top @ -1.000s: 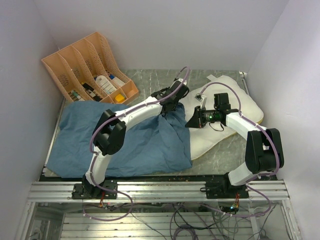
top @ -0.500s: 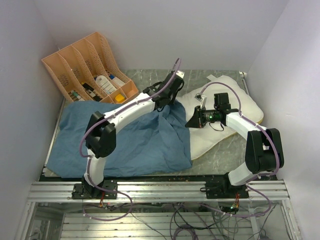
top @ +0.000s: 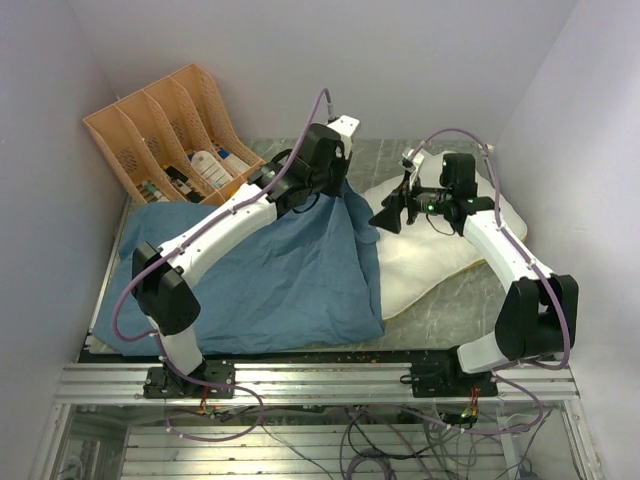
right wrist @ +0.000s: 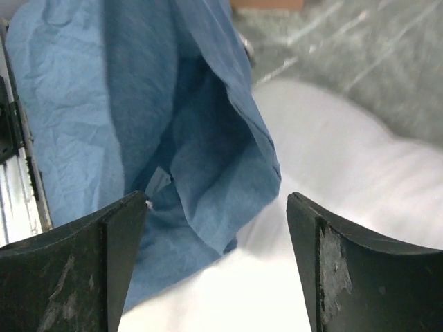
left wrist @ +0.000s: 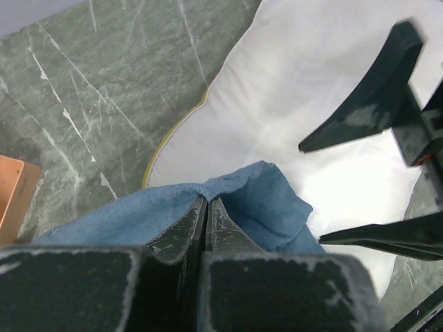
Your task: Put the pillow into the pillowcase
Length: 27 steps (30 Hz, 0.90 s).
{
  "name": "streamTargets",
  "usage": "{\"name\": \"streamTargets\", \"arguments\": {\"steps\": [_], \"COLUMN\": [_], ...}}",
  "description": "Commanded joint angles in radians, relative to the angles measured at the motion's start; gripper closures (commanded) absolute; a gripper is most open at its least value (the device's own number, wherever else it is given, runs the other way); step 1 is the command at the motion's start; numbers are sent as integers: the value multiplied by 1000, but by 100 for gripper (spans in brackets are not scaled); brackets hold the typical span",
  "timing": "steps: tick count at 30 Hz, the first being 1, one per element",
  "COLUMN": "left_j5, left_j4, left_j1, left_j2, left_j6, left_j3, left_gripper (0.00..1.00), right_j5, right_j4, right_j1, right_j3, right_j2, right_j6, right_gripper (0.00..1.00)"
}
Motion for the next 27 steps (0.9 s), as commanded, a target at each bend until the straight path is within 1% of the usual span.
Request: {"name": "streamTargets", "arguments": {"steps": [1,5,9,10,11,12,14,15,17,19,21,22,23,24,26,27], "left_j5": [102,138,158,164,168,172,179,181,183,182,188,186,176,167,137,117], "left_j4": [25,26,22,21,22,23,25,25,28,41,63,75,84,91,108,121], "left_j1": [21,25,27,27,26,28,29,29,30,33,42,45,48,52,58,57], "left_j2": [-17,-23,-26,-29,-31,-33,-42,-50,-66,-93,-126,-143,-164,-186,-235,-263], "left_j6": [0,-11,-20,-23,-24,-27,-31,-33,-38,-48,-68,-83,-101,-119,-174,-206], "left_j3": [-33,-38,-33,-35,-35,-36,-40,-44,-56,-81,-118,-138,-163,-185,-240,-274], "left_gripper": [93,93,93,93,93,93,93,93,93,93,93,93,91,82,52,39], "right_j5": [-71,-78,5,23,36,57,92,103,120,122,105,98,94,90,81,78], "right_j4": [80,128,130,141,151,163,184,194,207,222,239,246,253,259,266,268], "right_j1": [8,39,116,132,143,151,163,162,163,163,164,166,169,172,178,181], "right_j3": [70,102,128,132,137,145,170,186,222,254,279,294,301,309,327,331], "right_j2": [-16,36,81,90,100,109,127,136,151,155,157,158,159,161,167,167], "right_j6": [-81,-136,-156,-148,-138,-123,-93,-81,-59,-39,-14,-2,13,26,48,55], "right_gripper": [16,16,17,18,22,26,39,48,70,87,97,100,100,100,100,100]}}
